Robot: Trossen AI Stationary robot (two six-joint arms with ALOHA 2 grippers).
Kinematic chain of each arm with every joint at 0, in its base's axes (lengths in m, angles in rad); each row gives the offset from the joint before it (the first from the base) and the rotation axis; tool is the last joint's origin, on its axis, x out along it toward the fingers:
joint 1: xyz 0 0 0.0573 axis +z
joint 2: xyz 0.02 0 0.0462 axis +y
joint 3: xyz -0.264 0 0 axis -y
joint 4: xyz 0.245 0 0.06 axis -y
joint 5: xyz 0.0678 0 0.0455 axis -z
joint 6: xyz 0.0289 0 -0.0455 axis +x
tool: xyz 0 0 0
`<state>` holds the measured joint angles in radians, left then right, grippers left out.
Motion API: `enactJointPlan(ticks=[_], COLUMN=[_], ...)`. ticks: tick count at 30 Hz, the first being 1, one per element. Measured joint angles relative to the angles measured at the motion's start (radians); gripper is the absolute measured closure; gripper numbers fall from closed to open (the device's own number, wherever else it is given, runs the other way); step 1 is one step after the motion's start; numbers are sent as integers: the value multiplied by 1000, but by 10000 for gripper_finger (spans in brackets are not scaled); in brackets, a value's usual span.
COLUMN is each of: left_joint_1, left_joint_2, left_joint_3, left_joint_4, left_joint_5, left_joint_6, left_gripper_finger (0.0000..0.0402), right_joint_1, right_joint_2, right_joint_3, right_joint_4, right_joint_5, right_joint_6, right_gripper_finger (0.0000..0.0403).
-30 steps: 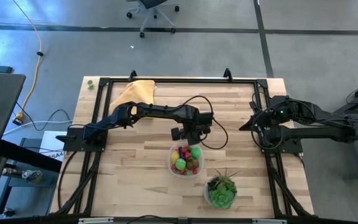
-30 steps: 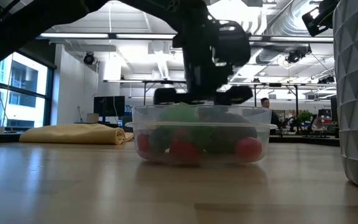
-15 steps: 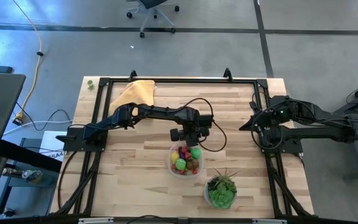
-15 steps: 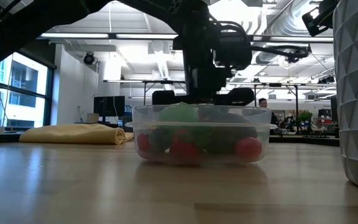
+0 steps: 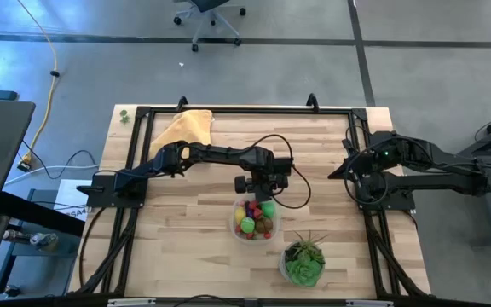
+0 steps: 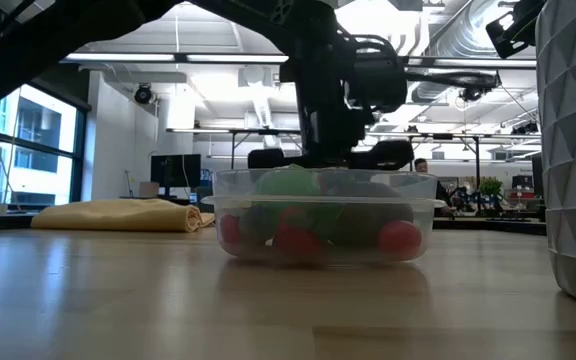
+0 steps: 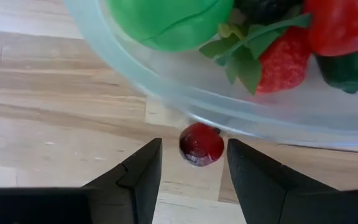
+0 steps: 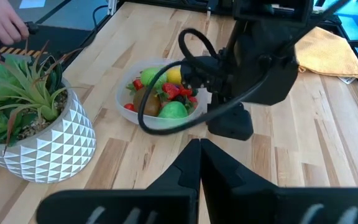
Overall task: Pick and placing Produce into tupperware
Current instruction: Put the red cherry into the transparent bin
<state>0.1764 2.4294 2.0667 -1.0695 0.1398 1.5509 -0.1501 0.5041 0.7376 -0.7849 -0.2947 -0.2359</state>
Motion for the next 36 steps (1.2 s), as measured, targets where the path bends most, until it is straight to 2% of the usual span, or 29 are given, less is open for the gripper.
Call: enactJointPlan(ticks=[21, 31, 36], left_joint_1=[-1, -2, -2], left_joint_2=[25, 26, 27], left_joint_3=[2, 1, 1], left_joint_4=[-29, -42, -39], left_joint_5=[-17, -17, -17], left_joint_6=[-68, -100, -121], left_gripper_finger=[232, 302, 315], right_joint_1=[0, 0, 0], right_joint_2=[0, 0, 0], right_joint_3=[0, 0, 0], right_joint_4=[0, 0, 0], right_joint_5=[0, 0, 0], right_joint_6=[0, 0, 0], right_gripper_finger=[402, 402, 402])
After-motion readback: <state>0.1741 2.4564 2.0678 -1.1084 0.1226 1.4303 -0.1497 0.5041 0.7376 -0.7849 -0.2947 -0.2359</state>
